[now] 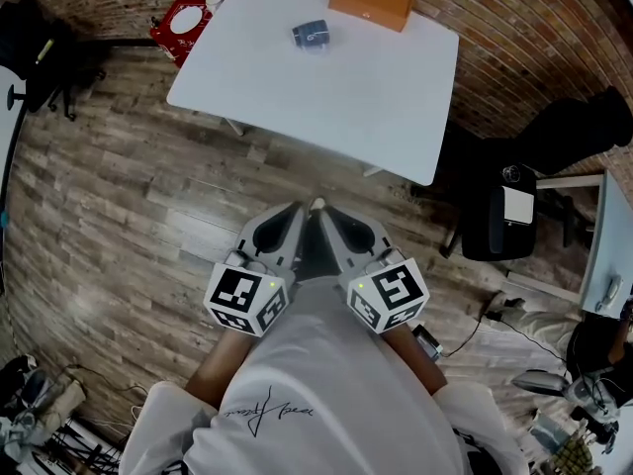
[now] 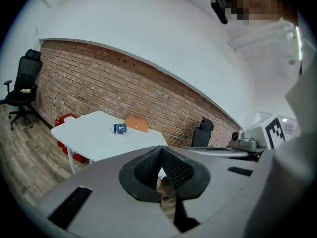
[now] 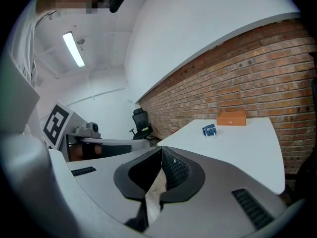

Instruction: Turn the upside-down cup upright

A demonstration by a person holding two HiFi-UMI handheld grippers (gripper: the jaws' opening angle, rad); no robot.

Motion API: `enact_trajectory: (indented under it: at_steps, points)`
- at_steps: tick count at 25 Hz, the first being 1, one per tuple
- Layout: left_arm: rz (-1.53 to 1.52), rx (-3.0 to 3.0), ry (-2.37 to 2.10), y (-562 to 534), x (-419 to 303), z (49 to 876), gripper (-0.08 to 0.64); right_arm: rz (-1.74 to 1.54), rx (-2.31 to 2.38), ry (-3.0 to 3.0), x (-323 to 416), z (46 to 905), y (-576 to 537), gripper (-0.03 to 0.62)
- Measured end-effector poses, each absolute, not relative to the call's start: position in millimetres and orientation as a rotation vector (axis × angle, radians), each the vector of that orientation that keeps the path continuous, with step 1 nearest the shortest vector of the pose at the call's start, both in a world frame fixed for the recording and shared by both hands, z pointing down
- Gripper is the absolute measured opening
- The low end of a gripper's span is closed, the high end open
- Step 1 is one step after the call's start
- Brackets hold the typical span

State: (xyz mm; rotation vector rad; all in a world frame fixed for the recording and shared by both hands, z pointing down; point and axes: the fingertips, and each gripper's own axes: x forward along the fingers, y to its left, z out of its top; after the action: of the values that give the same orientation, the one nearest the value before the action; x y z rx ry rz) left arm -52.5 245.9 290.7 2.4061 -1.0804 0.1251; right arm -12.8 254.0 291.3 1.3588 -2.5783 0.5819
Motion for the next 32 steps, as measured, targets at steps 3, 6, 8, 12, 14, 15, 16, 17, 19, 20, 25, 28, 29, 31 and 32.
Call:
enact_trajectory:
  at_steps: [3, 6, 8, 12, 14, 15, 16, 17, 19, 20, 25, 28, 29, 31, 32]
  points:
    - [0.124, 2.407, -1.061, 230.1, -45.6, 291.8, 0.008, 0.602, 1.357, -2.566, -7.5, 294.7, 238.9, 0.021]
    - [0.124, 2.409, -1.052, 212.6, -39.0, 292.7, 0.008, 0.607, 1.358, -2.555, -1.2, 296.9, 221.2, 0.021]
    - [0.136, 2.409, -1.047, 202.1, -34.0, 294.8, 0.008, 0.611, 1.364, -2.552, 4.4, 297.4, 209.9, 0.021]
    - [0.147, 2.416, -1.038, 181.4, -20.5, 295.5, 0.008, 0.624, 1.375, -2.55, 20.3, 298.7, 188.1, 0.021]
    - [0.15, 2.417, -1.044, 170.9, -14.9, 294.6, 0.008, 0.639, 1.385, -2.551, 29.9, 299.4, 176.3, 0.021]
    - [0.154, 2.414, -1.049, 166.0, -12.7, 294.9, 0.008, 0.646, 1.388, -2.551, 34.1, 300.0, 170.3, 0.021]
    - [0.159, 2.41, -1.055, 161.3, -10.9, 295.6, 0.008, 0.65, 1.388, -2.552, 37.6, 300.7, 164.1, 0.021]
    - [0.164, 2.406, -1.059, 156.5, -9.3, 296.5, 0.008, 0.652, 1.386, -2.555, 40.3, 301.2, 157.5, 0.021]
    - [0.171, 2.401, -1.068, 146.7, -6.6, 297.9, 0.008, 0.648, 1.381, -2.564, 43.4, 300.9, 144.1, 0.021]
    - [0.173, 2.4, -1.071, 142.1, -5.3, 298.2, 0.008, 0.646, 1.377, -2.57, 44.0, 300.3, 138.3, 0.021]
    - [0.175, 2.401, -1.084, 119.2, 5.0, 297.8, 0.008, 0.637, 1.346, -2.594, 47.1, 299.0, 117.3, 0.021]
    - [0.172, 2.406, -1.092, 107.0, 12.6, 296.5, 0.008, 0.637, 1.338, -2.601, 53.1, 299.7, 107.2, 0.021]
    - [0.171, 2.407, -1.096, 104.0, 14.5, 296.2, 0.008, 0.638, 1.337, -2.606, 55.1, 299.9, 104.7, 0.021]
    - [0.169, 2.407, -1.103, 98.9, 17.1, 295.7, 0.008, 0.636, 1.33, -2.62, 58.3, 299.5, 100.5, 0.021]
    - [0.166, 2.406, -1.106, 96.7, 17.9, 295.5, 0.008, 0.632, 1.328, -2.625, 59.6, 299.2, 98.4, 0.021]
